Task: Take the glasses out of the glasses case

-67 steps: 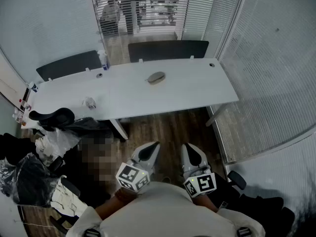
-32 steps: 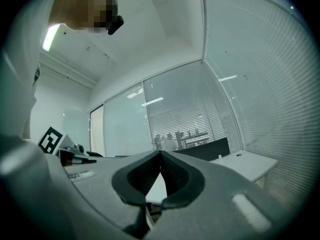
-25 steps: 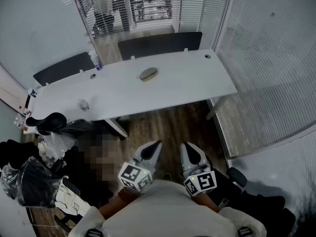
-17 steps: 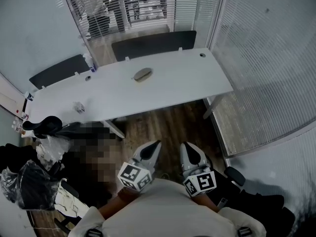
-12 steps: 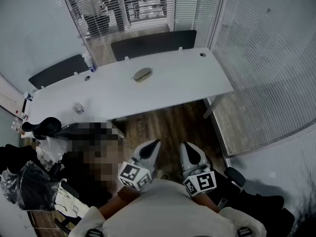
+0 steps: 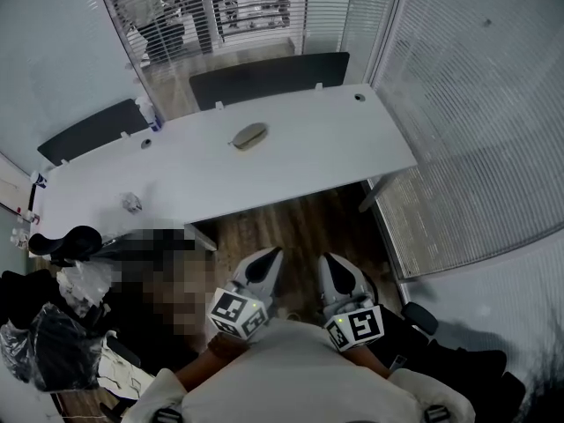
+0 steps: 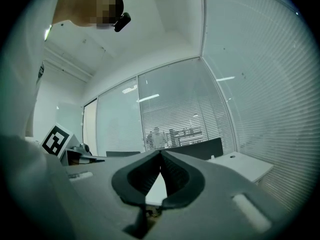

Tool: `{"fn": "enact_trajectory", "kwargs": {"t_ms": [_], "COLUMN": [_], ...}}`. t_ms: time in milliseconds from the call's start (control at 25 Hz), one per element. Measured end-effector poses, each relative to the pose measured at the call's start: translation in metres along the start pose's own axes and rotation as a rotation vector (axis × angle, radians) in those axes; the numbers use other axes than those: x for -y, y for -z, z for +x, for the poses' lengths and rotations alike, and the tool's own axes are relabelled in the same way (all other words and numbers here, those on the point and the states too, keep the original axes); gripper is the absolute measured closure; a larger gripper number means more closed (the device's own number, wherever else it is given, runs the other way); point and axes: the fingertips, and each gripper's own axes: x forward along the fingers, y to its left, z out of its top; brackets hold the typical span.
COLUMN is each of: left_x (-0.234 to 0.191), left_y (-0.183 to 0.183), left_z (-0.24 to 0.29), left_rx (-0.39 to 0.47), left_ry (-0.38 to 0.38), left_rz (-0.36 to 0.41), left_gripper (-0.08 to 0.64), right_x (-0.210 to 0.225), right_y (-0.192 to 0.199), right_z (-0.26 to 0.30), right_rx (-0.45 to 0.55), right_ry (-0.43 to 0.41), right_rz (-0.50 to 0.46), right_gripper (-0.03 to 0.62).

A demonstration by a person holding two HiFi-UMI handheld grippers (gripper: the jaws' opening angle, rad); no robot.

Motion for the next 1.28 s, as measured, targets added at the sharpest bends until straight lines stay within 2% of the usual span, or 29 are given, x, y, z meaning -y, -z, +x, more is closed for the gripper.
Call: {"fn": "enact_trajectory", "kwargs": {"t_ms": [240, 400, 720, 1000, 1280], "left_x": [-0.060, -0.109, -0.221, -0.299, -0.332], "left_y": [-0.010, -0.028, -0.071, -0.129, -0.145], "left_z": [0.024, 0.043, 0.067, 0.070, 0.075], "left_rx": [-0.018, -0.019, 0.015, 0.089, 0.083], "left_ry": [0.007, -0.018, -0.112, -0.188, -0.211], "left_rz": [-0.002, -0.016, -0.022, 0.006, 0.042], "left_gripper": [0.557, 0.557, 0.557, 0.557, 0.557], "right_x": [0.004, 0.004, -0.022, -0.050, -0.056], "right_y": [0.007, 0.005, 0.009, -0.003, -0.008], "right_z": [0.056, 0.110, 0.255, 0.343, 0.384], "right_rx": [-0.014, -0.050, -0.100, -0.103, -0.081], "right_ry": [0.024, 0.015, -0.121, -0.216, -0.237], "right_rz": [-0.015, -0.061, -0.076, -0.120, -0.117], "right_gripper": [0.591, 0.591, 0.591, 0.591, 0.591]}}
